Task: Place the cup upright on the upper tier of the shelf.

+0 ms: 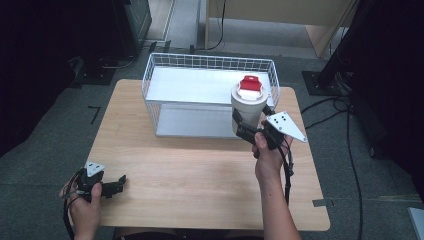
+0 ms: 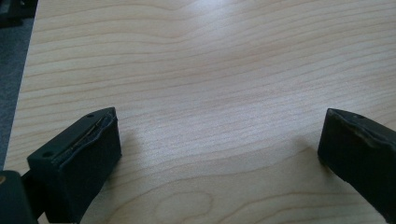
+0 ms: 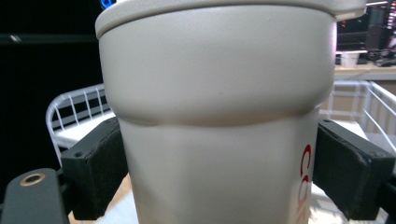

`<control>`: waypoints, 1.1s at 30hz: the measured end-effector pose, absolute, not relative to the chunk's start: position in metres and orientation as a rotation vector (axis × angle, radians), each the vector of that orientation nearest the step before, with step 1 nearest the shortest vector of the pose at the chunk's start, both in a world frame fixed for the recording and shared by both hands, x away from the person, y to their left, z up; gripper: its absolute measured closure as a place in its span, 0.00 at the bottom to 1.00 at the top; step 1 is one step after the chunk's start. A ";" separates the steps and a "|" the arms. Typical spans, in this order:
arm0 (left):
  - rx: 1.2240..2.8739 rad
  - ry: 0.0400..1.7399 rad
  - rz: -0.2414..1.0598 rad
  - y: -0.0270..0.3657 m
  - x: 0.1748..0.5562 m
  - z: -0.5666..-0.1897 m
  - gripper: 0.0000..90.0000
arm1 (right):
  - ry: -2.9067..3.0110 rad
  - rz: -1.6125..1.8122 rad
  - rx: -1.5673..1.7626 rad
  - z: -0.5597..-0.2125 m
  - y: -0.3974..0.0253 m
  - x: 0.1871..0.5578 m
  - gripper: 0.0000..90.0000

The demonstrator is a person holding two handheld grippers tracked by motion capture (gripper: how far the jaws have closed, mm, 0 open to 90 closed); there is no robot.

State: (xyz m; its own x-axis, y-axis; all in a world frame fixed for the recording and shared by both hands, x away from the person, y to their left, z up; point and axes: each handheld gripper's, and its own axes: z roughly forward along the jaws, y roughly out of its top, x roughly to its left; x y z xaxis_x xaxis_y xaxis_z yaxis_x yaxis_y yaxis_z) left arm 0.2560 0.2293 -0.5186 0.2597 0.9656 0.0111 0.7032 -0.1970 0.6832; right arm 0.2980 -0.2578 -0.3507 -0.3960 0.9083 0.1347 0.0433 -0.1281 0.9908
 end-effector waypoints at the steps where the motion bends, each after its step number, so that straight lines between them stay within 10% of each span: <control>1: 1.974 1.507 0.608 0.229 0.256 -0.519 0.00 | 1.452 1.606 1.100 -0.351 -0.258 0.298 0.13; 33: 1.975 1.506 0.605 0.229 0.257 -0.519 0.00 | 1.467 1.569 1.100 -0.315 -0.212 0.416 0.13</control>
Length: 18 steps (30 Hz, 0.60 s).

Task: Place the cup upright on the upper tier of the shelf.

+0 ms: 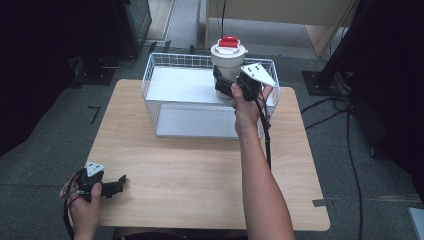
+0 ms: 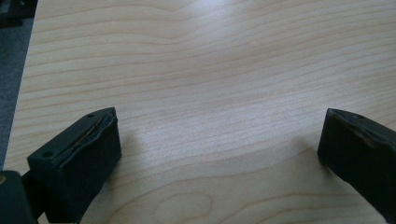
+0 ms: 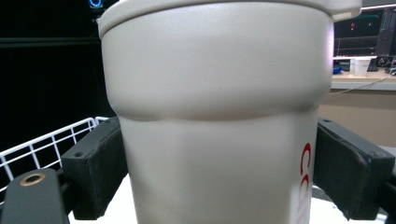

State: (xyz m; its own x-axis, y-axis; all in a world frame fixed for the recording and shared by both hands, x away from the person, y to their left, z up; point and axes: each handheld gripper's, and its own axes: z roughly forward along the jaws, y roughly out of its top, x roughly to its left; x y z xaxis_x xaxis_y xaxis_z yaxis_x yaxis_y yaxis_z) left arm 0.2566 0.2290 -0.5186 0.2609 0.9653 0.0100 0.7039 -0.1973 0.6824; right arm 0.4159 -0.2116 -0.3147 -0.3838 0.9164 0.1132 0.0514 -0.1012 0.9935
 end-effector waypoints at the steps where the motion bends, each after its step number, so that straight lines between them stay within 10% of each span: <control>1: 1.975 1.506 0.605 0.229 0.257 -0.519 0.00 | 1.477 1.561 1.100 -0.314 -0.209 0.421 0.13; 18: 1.977 1.506 0.605 0.229 0.257 -0.518 0.00 | 1.493 1.545 1.098 -0.317 -0.205 0.437 0.13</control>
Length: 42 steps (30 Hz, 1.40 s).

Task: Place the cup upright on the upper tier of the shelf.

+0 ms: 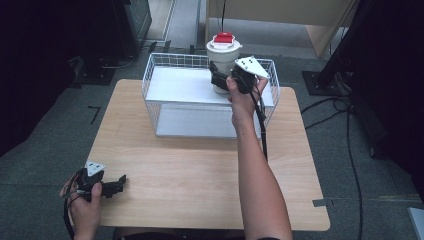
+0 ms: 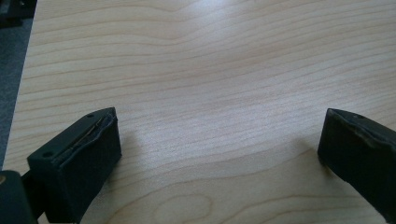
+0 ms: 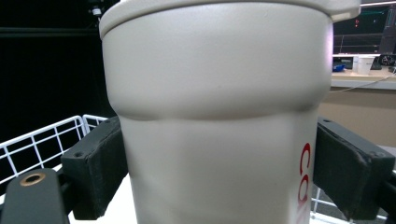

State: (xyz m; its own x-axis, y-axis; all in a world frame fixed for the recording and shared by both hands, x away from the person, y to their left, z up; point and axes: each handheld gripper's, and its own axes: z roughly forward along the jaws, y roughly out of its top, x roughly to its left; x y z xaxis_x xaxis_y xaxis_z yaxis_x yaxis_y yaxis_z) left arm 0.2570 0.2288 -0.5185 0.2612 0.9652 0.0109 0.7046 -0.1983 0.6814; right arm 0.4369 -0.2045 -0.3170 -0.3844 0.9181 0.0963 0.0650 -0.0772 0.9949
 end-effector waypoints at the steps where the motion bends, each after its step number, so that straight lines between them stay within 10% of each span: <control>1: 1.977 1.506 0.605 0.229 0.257 -0.518 0.00 | 1.491 1.540 1.089 -0.318 -0.205 0.433 0.13; 42: 1.980 1.505 0.607 0.229 0.257 -0.518 0.00 | 1.612 1.496 1.141 -0.336 -0.250 0.384 0.00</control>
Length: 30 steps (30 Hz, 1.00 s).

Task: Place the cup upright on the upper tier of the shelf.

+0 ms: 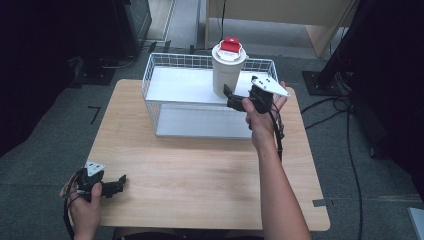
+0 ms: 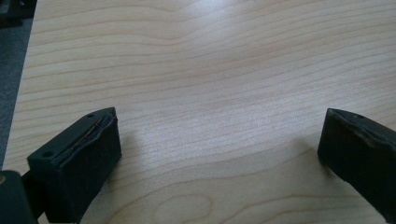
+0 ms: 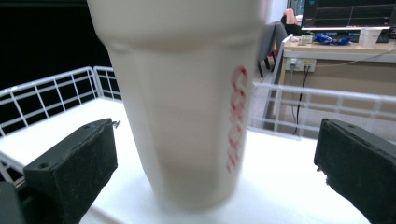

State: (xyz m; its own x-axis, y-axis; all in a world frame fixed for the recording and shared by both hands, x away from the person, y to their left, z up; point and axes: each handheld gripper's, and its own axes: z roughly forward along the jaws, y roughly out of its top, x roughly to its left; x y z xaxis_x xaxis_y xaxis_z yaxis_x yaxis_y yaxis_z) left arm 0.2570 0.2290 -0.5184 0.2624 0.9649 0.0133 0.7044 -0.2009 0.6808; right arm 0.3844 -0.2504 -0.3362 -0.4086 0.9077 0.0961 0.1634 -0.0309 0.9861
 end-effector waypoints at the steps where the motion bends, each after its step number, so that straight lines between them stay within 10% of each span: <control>1: 1.979 1.505 0.607 0.229 0.257 -0.518 0.00 | 1.612 1.494 1.141 -0.339 -0.254 0.380 0.00; 30: 1.979 1.506 0.605 0.229 0.257 -0.518 0.00 | 1.597 1.422 1.192 -0.391 -0.313 0.315 0.00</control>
State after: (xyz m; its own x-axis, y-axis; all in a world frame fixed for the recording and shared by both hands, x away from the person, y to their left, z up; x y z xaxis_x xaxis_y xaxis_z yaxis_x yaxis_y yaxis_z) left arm 0.2570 0.2289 -0.5184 0.2617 0.9651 0.0118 0.7049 -0.1995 0.6807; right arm 0.3146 -0.3131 -0.3909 -0.3499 0.9331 0.0833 0.1908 -0.0161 0.9815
